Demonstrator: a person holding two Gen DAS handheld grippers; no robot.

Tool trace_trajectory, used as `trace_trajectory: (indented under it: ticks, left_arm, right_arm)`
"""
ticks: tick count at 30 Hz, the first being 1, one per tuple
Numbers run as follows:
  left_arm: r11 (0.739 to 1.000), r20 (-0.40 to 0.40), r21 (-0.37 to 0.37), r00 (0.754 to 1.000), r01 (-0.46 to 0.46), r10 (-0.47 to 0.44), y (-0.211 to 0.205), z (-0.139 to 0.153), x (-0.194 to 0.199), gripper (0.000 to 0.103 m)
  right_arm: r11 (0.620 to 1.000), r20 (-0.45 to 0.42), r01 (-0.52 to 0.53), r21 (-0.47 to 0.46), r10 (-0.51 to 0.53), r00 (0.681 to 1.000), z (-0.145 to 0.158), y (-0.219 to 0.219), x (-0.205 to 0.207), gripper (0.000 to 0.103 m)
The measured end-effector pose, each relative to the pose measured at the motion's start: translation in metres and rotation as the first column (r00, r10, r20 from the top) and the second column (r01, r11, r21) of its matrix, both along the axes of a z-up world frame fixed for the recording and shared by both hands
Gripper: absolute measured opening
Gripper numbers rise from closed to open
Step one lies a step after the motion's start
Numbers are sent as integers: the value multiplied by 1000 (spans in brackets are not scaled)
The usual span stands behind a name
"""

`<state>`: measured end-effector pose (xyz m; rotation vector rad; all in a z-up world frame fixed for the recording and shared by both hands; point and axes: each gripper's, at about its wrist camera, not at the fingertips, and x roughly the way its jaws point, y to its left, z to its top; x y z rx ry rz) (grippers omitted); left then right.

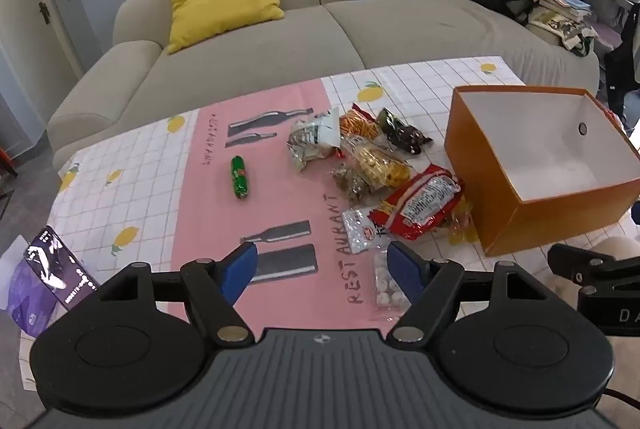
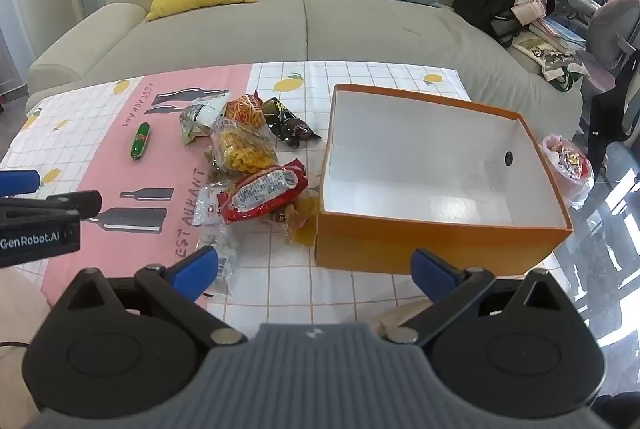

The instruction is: Organize snacks

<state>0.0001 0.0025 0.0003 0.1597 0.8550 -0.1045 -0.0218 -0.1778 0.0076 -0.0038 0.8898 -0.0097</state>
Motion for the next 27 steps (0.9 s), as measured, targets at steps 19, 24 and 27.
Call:
trace_trajectory:
  ticks: [19, 24, 27]
  left_arm:
    - [999, -15, 38, 1000, 7, -6, -6, -1, -2, 87]
    - [999, -14, 38, 1000, 9, -8, -5, 0, -2, 87]
    - [999, -13, 38, 1000, 7, -7, -5, 0, -2, 87]
  right_arm:
    - [1000, 2, 5, 3, -5, 1000, 1, 1, -1, 100]
    - [1000, 5, 6, 4, -6, 1000, 1, 1, -2, 100]
    - [1000, 4, 5, 4, -5, 1000, 0, 1, -2, 100]
